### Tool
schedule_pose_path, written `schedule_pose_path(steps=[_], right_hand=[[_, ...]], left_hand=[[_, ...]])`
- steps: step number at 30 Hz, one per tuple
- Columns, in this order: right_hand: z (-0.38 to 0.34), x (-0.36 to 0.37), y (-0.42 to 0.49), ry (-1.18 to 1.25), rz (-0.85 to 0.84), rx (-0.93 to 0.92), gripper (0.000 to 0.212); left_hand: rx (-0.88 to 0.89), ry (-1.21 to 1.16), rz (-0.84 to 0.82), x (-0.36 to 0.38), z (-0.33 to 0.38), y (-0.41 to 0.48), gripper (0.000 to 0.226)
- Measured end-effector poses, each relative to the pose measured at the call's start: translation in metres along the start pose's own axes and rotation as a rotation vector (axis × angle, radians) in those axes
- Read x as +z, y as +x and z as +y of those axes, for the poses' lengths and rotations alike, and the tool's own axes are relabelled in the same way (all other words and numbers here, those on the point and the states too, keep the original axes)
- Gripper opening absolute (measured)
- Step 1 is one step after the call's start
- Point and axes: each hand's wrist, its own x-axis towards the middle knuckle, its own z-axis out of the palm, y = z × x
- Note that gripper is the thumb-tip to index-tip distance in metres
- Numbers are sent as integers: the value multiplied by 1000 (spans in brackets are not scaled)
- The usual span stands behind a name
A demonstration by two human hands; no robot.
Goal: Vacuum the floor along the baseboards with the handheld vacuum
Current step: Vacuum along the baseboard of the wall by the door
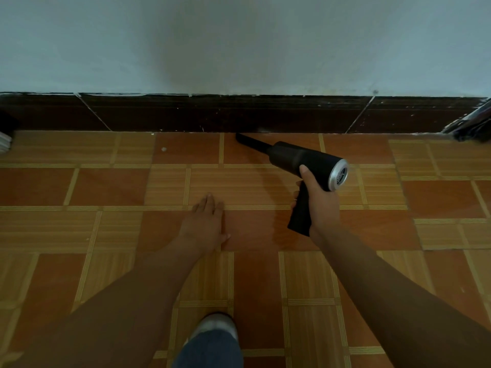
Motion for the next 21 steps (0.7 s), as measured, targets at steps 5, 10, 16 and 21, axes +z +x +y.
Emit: schedule_pose_path(steps=[5,10,16,21], right_hand=[[5,9,3,-20,-2,14,46],[10,19,5,3,-15,28,50],[13,30,2,16,-31,49,45],[13,41,1,16,-50,43,36]], left_hand=[[25,61,33,1,-2,-1,78],[-1,24,65,6,-10,-4,79],[-126,-56,59,11,-24,-9,85],[-132,-89,24,10,-29,-10,85]])
